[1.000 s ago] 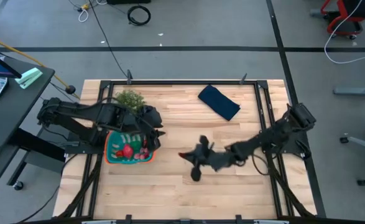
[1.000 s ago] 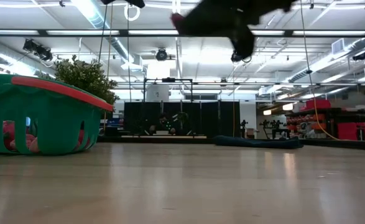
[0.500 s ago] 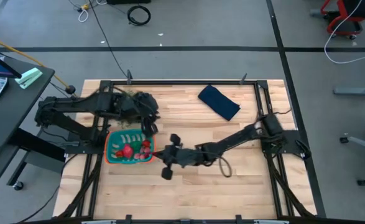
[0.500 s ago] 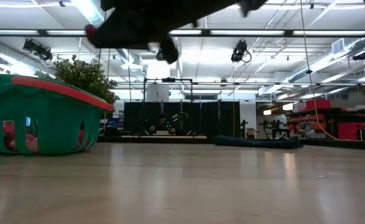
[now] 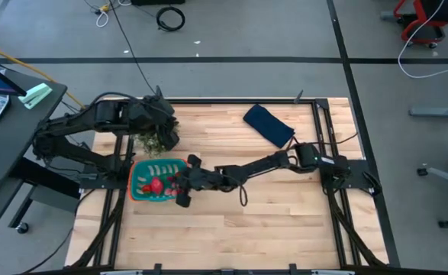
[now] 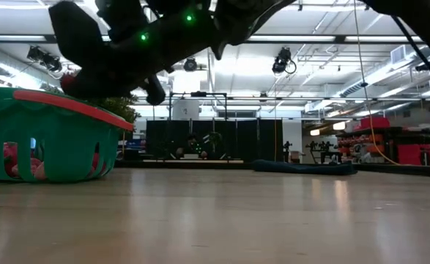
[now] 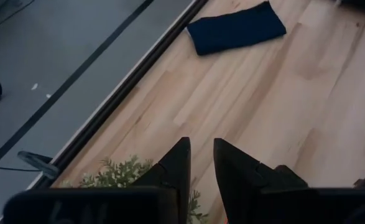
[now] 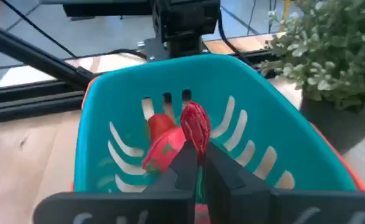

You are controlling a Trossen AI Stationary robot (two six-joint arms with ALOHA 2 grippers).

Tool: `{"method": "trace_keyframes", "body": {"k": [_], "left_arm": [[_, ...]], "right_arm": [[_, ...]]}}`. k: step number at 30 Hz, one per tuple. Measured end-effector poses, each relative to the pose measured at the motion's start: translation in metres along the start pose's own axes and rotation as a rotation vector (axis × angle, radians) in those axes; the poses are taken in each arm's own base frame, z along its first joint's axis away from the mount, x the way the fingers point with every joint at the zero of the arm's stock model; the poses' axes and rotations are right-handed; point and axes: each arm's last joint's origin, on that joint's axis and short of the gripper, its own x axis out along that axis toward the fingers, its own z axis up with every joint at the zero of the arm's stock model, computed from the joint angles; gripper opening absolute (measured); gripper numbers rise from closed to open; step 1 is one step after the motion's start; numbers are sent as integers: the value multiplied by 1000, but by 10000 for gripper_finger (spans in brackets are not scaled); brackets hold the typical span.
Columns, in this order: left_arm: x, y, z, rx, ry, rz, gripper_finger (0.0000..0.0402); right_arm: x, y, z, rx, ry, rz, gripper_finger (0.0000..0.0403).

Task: Pick and placing Produce into tupperware
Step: Put the red cherry into the green basket, then return to Home Position

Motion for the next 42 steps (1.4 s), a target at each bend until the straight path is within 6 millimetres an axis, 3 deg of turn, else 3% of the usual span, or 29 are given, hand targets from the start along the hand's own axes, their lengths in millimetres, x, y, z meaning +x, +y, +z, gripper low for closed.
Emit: {"method": "trace_keyframes", "body": {"k": [8,19,23,26,32,39,42], "left_arm": [[2,0,-4,13,44,13,76],[2,0,-4,-13,46,15,68],[2,0,-4,-5,49,16,71],[2,1,-6,46,67,21,67],[2,6,-14,133,148,55,54],[-16,28,-37,-5,325,182,41],[-33,39,-45,-76,275,209,36]], "right_arm": [[3,-17,-1,0,125,63,51],[3,-17,-3,-14,152,59,118],[-10,-18,12,-33,175,55,127],[-39,-19,43,-74,212,52,127],[-119,-24,97,-117,347,37,124],[-220,-25,123,-127,551,18,126],[-258,-24,125,-98,565,-61,126]]}}
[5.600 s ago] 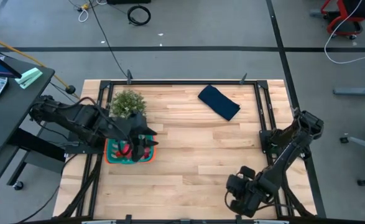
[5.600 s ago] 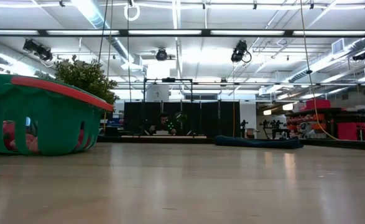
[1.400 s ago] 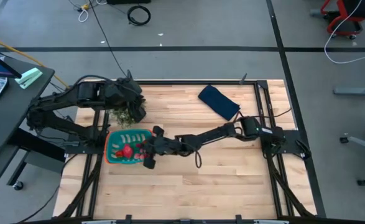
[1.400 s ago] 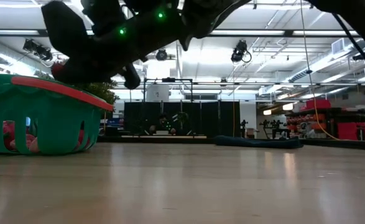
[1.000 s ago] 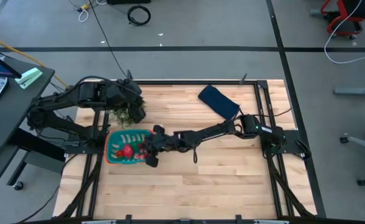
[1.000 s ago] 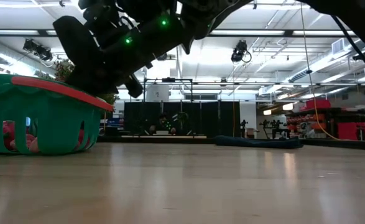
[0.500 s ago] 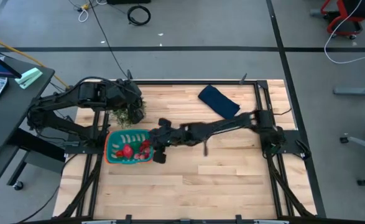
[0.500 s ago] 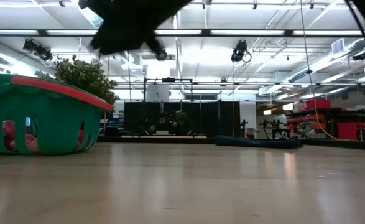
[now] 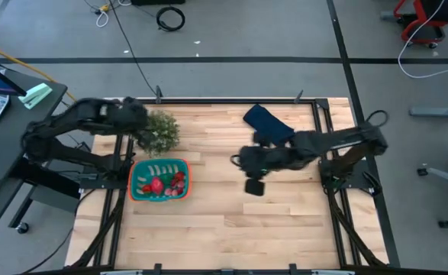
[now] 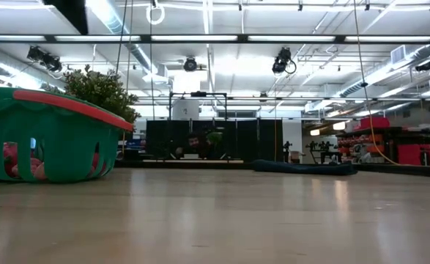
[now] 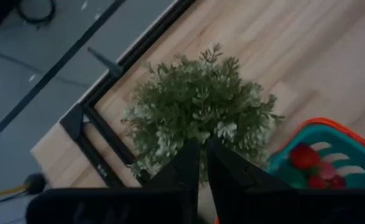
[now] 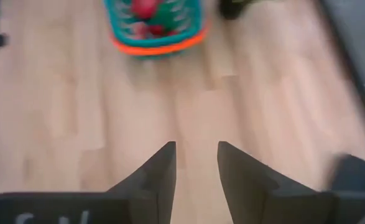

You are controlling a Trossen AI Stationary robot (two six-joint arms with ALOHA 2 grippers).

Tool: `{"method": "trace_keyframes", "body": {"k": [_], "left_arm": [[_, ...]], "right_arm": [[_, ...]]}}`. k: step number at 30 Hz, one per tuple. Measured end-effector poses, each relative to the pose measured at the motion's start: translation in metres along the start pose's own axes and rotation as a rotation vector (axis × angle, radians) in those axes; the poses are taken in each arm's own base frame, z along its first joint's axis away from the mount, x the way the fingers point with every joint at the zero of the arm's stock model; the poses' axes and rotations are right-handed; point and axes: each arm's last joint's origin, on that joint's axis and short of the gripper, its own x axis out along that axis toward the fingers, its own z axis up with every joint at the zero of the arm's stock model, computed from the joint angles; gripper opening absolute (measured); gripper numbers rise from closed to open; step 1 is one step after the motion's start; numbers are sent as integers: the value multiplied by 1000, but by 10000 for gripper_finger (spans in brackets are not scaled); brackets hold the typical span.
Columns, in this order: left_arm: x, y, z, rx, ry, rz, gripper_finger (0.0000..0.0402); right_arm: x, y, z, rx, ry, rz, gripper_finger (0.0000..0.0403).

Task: Pick and placing Produce into tupperware
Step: Return to Home Position

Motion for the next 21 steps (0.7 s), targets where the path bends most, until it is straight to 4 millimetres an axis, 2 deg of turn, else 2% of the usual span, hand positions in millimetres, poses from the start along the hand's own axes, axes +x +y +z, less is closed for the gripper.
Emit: {"method": "trace_keyframes", "body": {"k": [3,5,8,11,14,16,21], "left_arm": [[-19,19,-16,-30,-80,-53,32],[-30,34,-31,-77,-121,-88,32],[-40,53,-55,-120,-193,-150,35],[-42,71,-81,-155,-259,-213,38],[-33,80,-102,-169,-349,-280,37],[-23,80,-113,-167,-426,-366,34],[12,52,-124,-53,-676,-700,26]], "right_arm": [[-22,3,-23,7,-54,-127,126],[-30,6,-42,25,-84,-185,126],[-34,5,-76,54,-101,-240,126],[-30,1,-113,88,-93,-268,126],[-26,-6,-145,173,-137,-255,125],[-20,-7,-163,189,-231,-217,125],[-7,-9,-196,172,-441,23,124]]}}
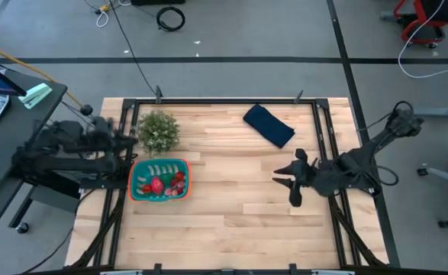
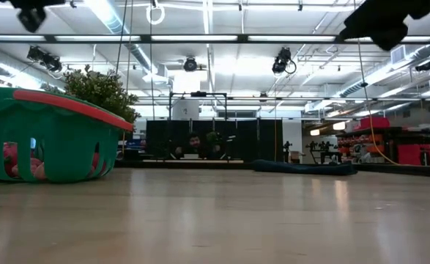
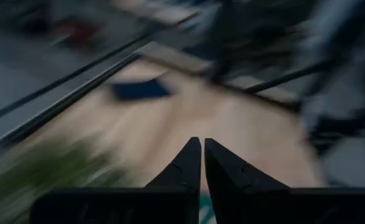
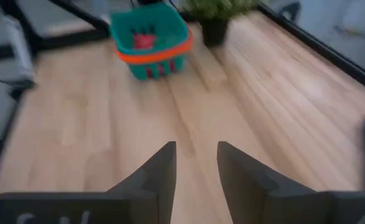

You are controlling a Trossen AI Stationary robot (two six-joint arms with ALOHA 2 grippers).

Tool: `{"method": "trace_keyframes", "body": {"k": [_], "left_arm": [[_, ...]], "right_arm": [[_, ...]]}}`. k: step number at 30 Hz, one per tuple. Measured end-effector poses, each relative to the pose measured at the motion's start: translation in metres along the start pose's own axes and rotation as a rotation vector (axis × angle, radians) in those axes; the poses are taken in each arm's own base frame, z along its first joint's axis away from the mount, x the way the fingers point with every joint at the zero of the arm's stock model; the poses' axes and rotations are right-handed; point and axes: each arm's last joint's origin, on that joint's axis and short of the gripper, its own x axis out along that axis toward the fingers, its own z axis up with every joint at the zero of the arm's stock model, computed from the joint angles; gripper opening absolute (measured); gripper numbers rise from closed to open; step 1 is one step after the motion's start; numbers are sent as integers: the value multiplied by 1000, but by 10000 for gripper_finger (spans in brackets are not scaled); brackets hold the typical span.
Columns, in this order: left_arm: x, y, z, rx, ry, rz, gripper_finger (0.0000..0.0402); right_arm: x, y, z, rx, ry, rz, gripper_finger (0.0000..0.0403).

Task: Pick and placing Produce into tupperware
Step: Return to Home Position

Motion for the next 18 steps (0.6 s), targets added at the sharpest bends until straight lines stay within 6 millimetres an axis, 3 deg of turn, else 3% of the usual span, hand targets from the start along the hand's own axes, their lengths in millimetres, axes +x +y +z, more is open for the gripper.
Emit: {"method": "trace_keyframes", "body": {"k": [4,12,18], "left_arm": [[34,-4,-26,43,-124,-220,23],[95,4,-91,-48,-79,-235,29],[110,5,-112,-72,-244,-317,20]], "right_arm": [[-8,-18,-14,1,-87,60,124],[-38,-58,-4,56,-271,56,124],[-22,-56,-27,33,-298,140,124]]}}
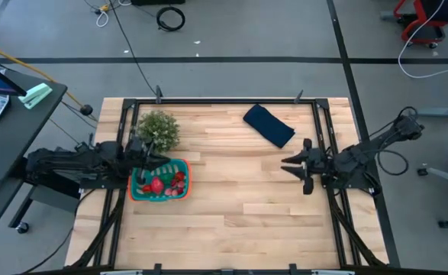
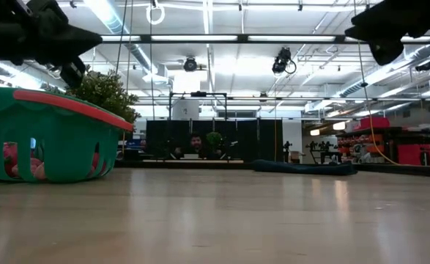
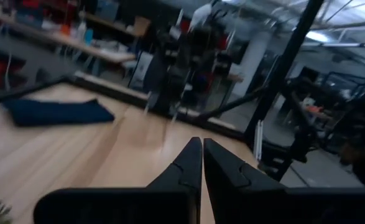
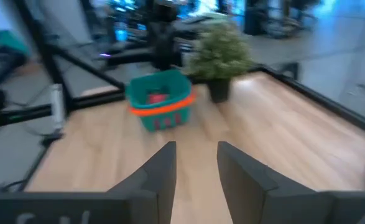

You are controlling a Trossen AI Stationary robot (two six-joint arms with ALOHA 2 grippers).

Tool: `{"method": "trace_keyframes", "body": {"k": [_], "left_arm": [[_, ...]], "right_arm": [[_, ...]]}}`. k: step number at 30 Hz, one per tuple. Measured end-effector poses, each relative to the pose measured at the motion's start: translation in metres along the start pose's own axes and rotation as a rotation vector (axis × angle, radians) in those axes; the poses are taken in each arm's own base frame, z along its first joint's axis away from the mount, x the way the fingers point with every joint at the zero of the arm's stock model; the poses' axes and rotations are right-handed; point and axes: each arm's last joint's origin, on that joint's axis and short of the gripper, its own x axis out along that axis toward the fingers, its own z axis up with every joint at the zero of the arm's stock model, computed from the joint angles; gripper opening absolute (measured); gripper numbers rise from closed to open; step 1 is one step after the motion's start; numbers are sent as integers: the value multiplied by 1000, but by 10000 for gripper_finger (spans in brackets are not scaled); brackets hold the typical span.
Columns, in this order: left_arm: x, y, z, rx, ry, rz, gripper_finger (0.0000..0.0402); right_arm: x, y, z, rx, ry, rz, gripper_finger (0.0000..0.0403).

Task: Pick and placing Produce into tupperware
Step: Return to Home Position

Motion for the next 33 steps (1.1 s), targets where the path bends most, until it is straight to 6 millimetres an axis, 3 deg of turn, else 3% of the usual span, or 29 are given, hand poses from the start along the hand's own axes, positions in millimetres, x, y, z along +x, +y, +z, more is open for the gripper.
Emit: {"method": "trace_keyframes", "body": {"k": [11,25,33], "left_arm": [[0,-3,-2,45,-15,-97,24],[0,-4,-2,92,-13,-113,14],[0,-3,-5,87,13,-104,24]], "right_arm": [[15,-20,-37,-4,-134,28,124],[20,-36,-48,22,-72,-58,124],[7,-38,-35,-3,-185,-33,124]]}}
